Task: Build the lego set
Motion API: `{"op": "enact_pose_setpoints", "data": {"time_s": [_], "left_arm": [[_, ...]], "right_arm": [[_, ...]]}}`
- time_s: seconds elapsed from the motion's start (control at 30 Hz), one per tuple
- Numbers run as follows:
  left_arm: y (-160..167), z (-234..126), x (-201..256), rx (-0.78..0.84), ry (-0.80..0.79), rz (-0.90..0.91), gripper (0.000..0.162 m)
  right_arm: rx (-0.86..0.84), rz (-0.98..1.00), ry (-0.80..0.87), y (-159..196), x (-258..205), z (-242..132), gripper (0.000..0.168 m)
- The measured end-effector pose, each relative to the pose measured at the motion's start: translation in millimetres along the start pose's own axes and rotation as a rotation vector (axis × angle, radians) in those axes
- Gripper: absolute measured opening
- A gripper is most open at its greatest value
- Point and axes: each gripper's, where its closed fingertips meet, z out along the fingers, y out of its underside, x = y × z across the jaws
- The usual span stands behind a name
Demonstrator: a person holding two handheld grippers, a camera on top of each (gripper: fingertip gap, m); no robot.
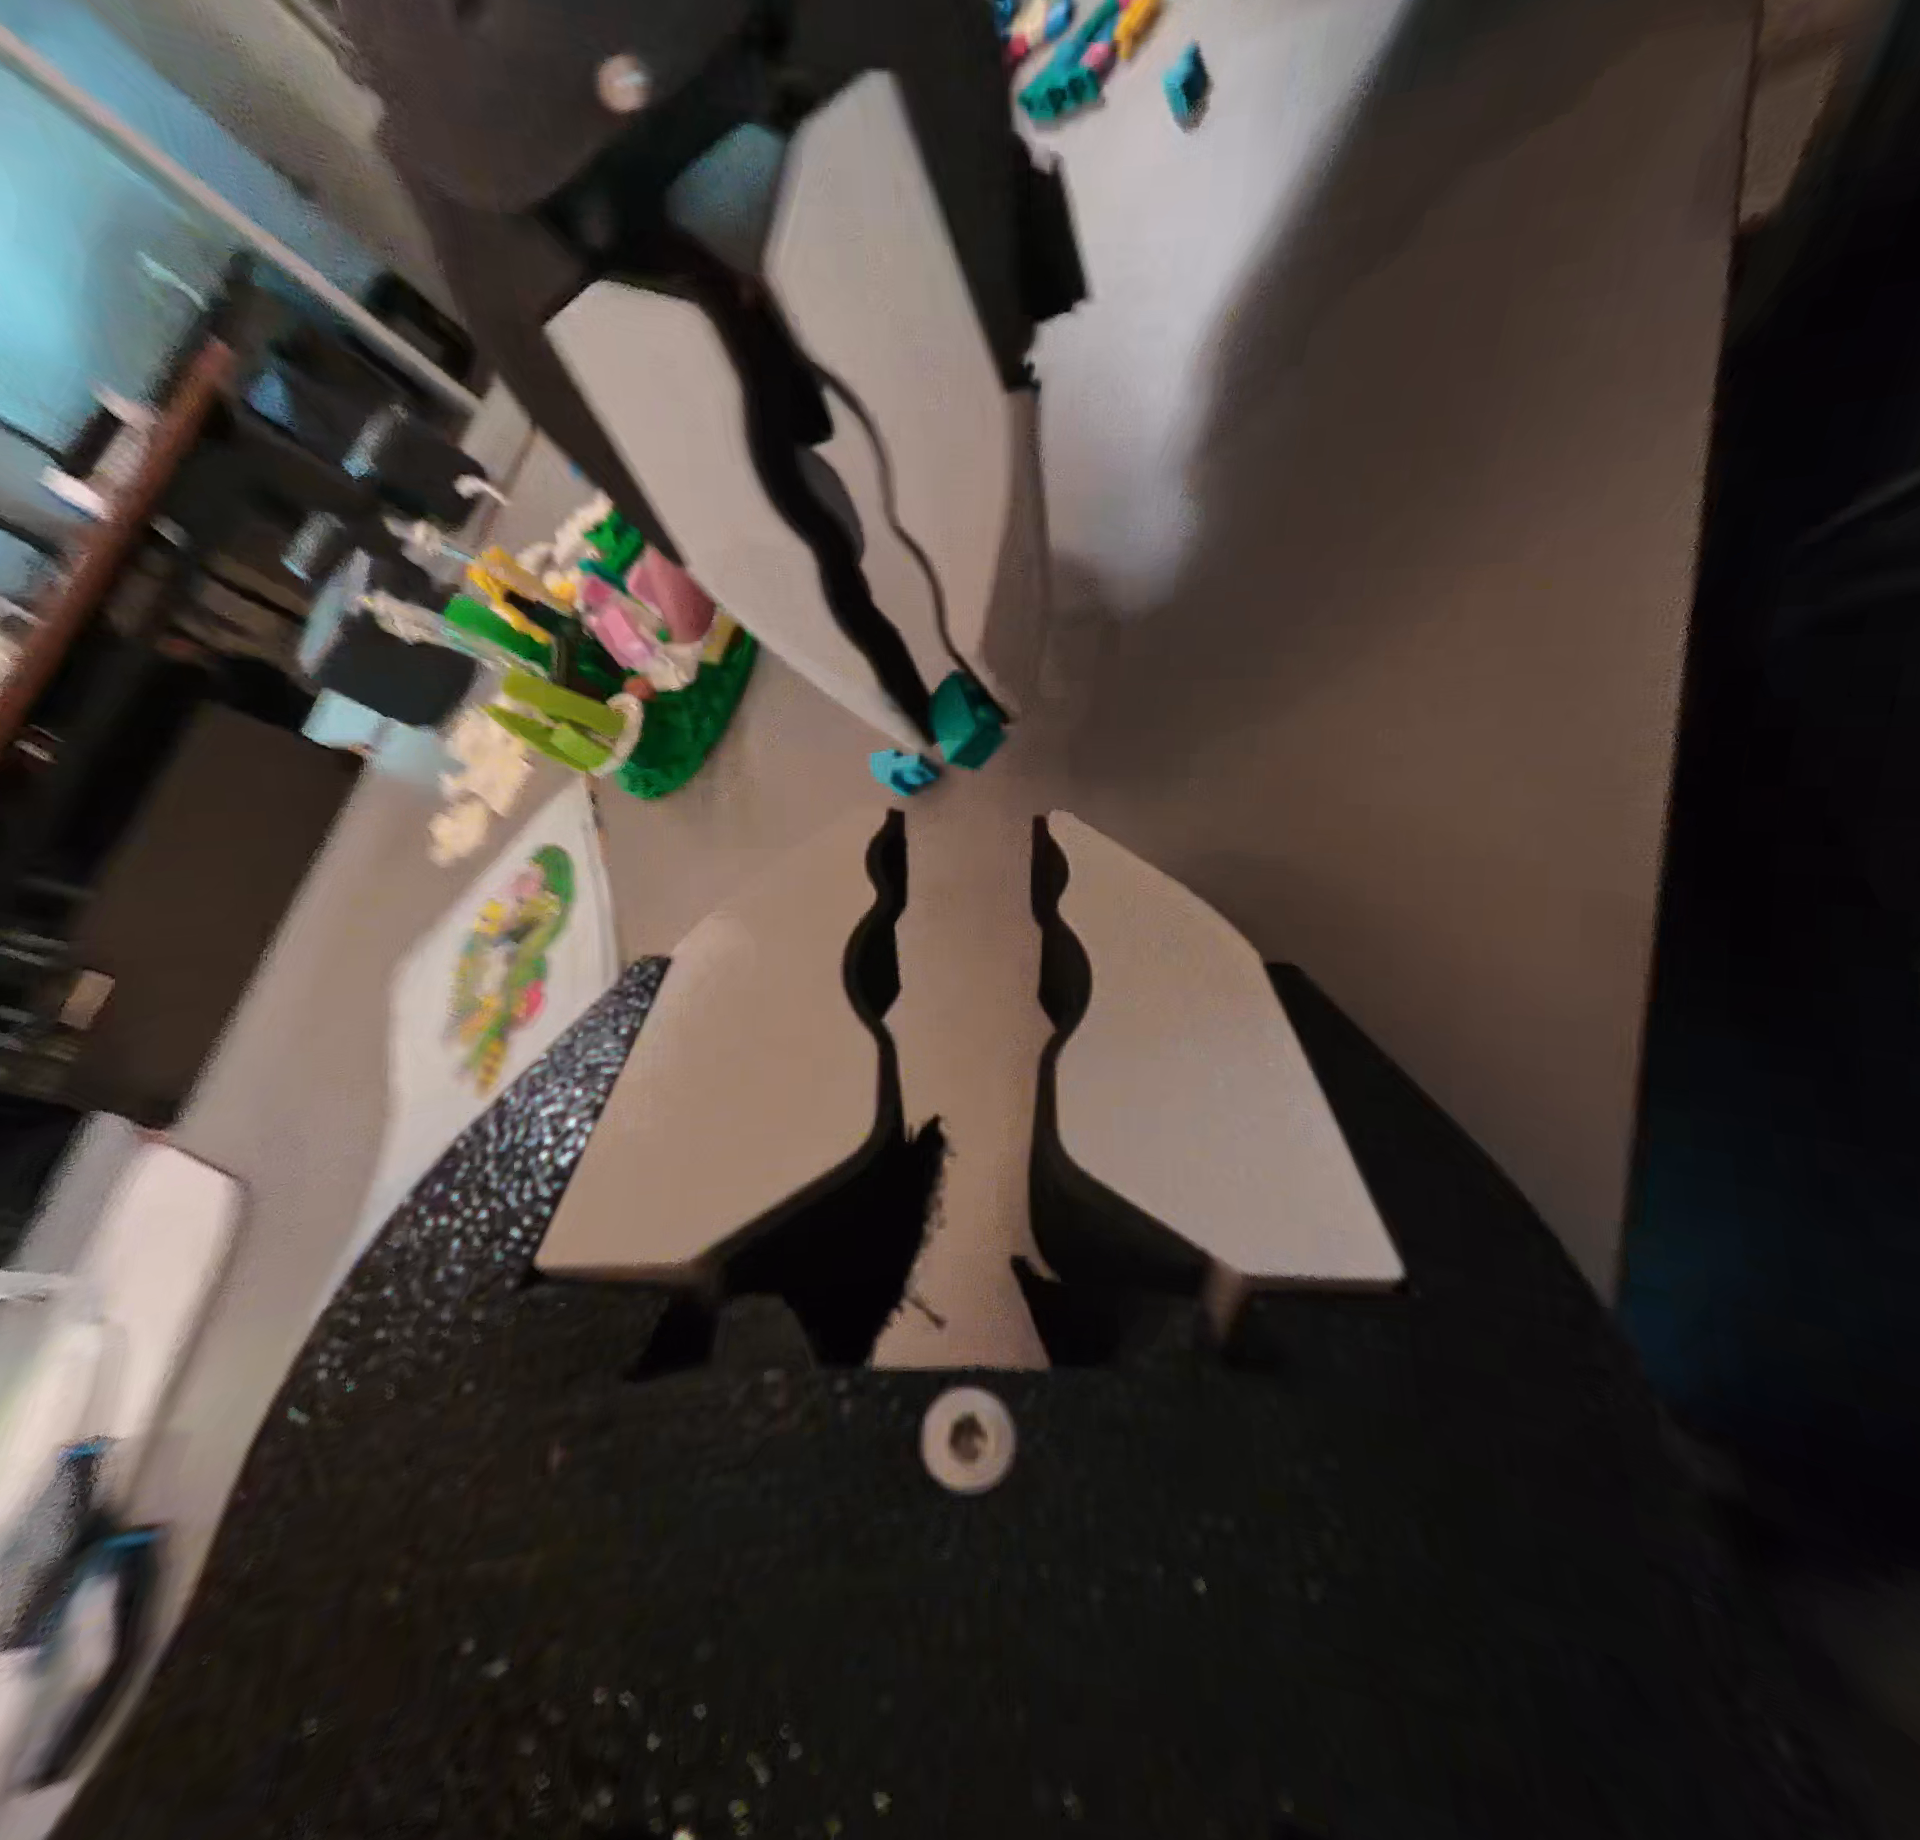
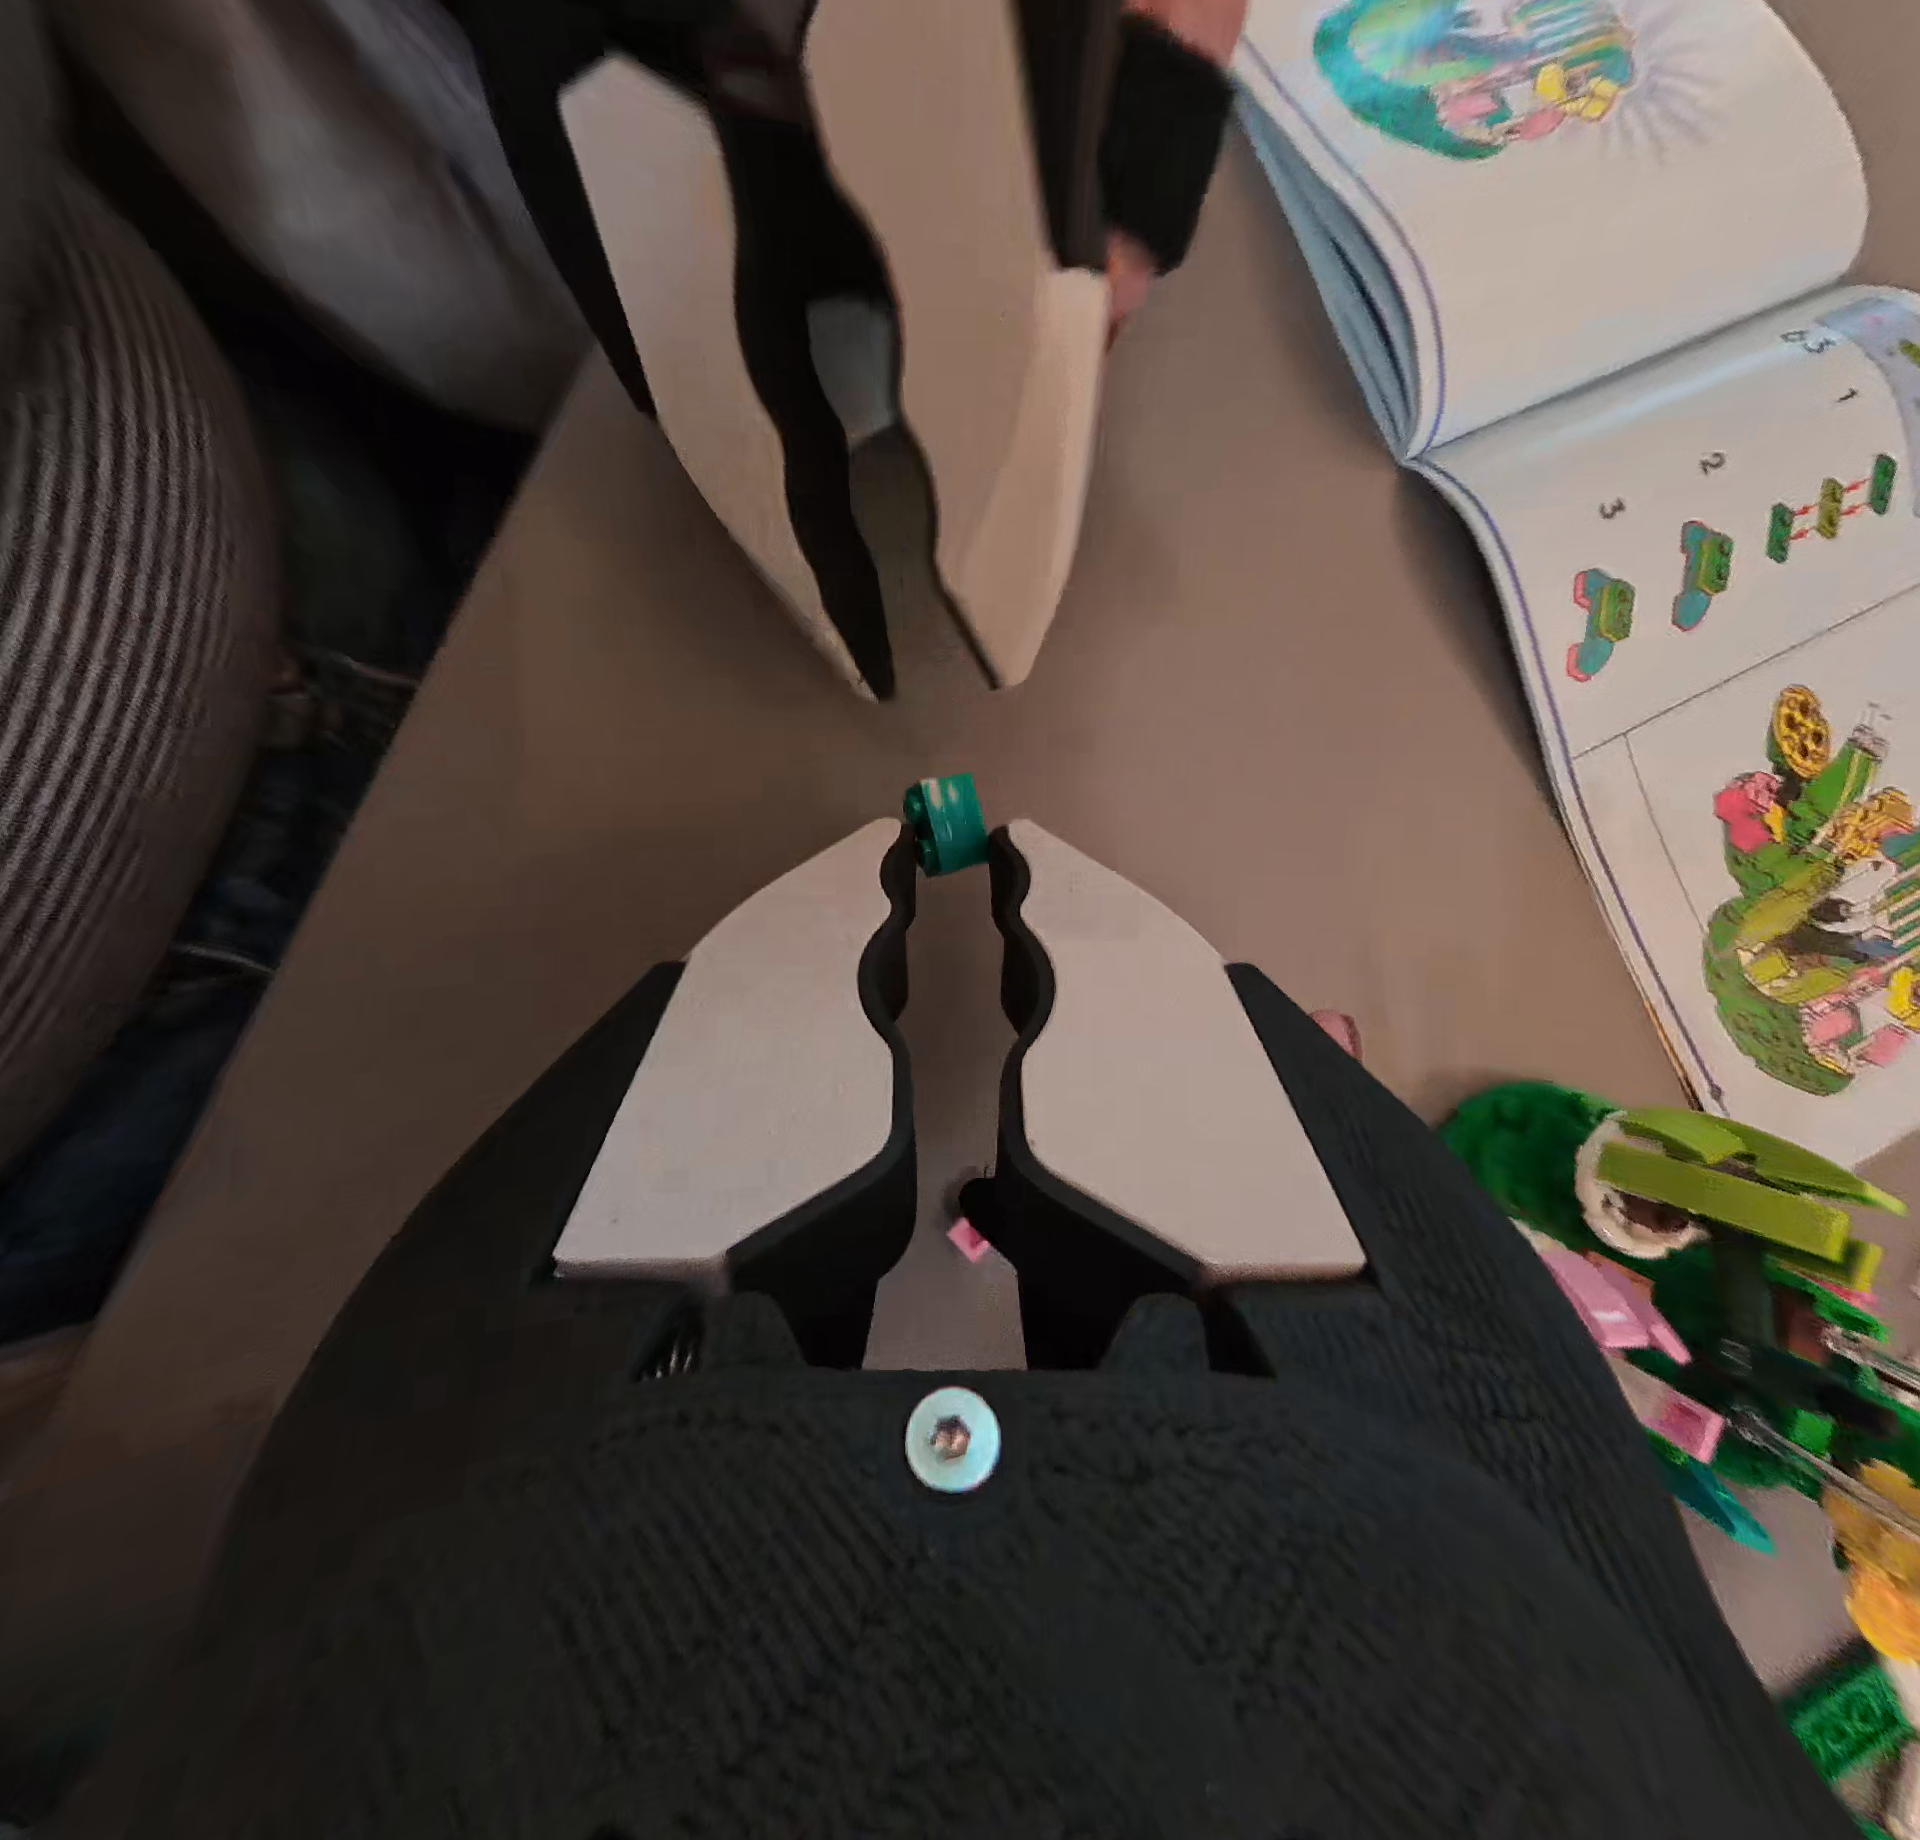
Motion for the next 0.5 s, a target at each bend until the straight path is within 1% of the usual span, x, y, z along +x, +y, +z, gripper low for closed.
{"op": "enact_pose_setpoints", "data": {"time_s": [0.1, 0.17, 0.2, 0.23, 0.27, 0.33, 0.47, 0.5], "left_arm": [[-5.7, -3.4, -2.8, 0.021, 0.057, -0.217, 0.024], [-8.5, -3.5, -5.4, 0.023, 0.086, -0.323, 0.026], [-9.9, -2.9, -6.2, 0.024, 0.099, -0.37, 0.027], [-11.4, -2.1, -6.7, 0.026, 0.112, -0.412, 0.028], [-12.5, -0.9, -7.2, 0.027, 0.12, -0.449, 0.029], [-11.8, 1.9, -7.3, 0.014, 0.129, -0.498, 0.032], [-4.3, 12.7, -5.8, -0.058, 0.133, -0.558, 0.033], [-2.5, 16.4, -5.0, -0.079, 0.135, -0.573, 0.033]], "right_arm": [[-0.018, -0.017, 0.024, 3.1, -2.6, 6.5, 0.012], [-0.033, -0.016, 0.032, 6.4, -1.0, 10.2, 0.013], [-0.035, -0.012, 0.027, 7.8, -0.7, 10.8, 0.014], [-0.034, -0.007, 0.018, 9.2, -0.2, 9.2, 0.021], [-0.029, 0.004, 0.012, 10.5, 1.5, 5.7, 0.027], [-0.011, 0.031, 0.009, 13.0, 8.0, -3.4, 0.031], [-0.018, 0.048, 0.014, 21.0, 23.3, -10.5, 0.031], [-0.029, 0.048, 0.019, 23.3, 27.4, -9.4, 0.029]]}}
